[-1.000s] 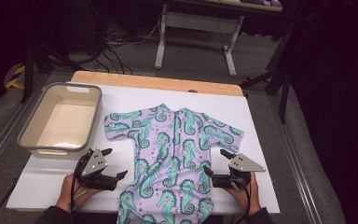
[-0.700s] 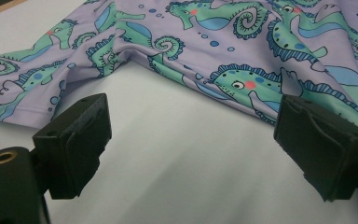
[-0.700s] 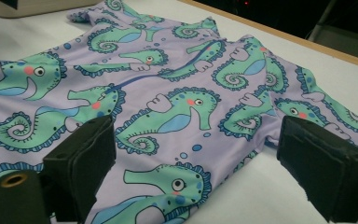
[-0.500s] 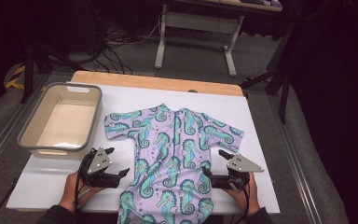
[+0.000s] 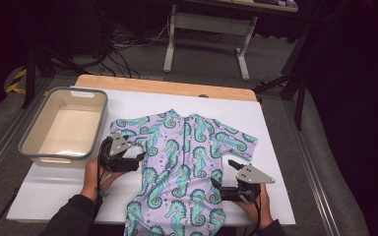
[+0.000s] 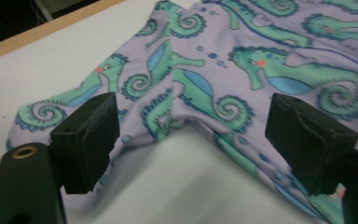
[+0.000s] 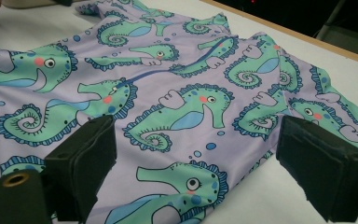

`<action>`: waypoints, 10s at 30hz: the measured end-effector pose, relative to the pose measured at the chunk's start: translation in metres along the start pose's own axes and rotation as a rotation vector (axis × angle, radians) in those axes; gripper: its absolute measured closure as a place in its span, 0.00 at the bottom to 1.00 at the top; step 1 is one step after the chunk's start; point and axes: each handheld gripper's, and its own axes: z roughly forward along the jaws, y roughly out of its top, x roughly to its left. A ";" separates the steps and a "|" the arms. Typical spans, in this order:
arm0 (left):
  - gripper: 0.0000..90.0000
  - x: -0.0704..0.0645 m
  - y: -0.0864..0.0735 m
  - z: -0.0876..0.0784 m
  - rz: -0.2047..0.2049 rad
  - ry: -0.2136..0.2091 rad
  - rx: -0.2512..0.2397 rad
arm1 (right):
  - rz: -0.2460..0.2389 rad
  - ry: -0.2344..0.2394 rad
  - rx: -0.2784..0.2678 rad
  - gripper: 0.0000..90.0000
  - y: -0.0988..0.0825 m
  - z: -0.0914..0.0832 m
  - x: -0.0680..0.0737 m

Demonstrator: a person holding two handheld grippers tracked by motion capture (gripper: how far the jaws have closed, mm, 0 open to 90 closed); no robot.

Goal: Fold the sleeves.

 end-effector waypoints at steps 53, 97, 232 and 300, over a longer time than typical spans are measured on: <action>0.99 0.045 0.049 0.065 -0.213 0.028 0.097 | -0.019 0.035 0.062 0.17 -0.004 0.006 0.004; 0.54 0.013 0.044 0.037 -0.061 -0.067 0.032 | -0.029 0.030 0.089 0.17 -0.005 0.007 0.004; 0.24 -0.017 -0.019 -0.034 0.129 -0.089 -0.037 | 0.037 -0.085 0.055 0.36 -0.002 -0.008 -0.046; 0.12 -0.021 -0.046 -0.051 0.146 -0.113 0.003 | 0.130 -0.129 0.146 0.98 0.067 0.052 -0.097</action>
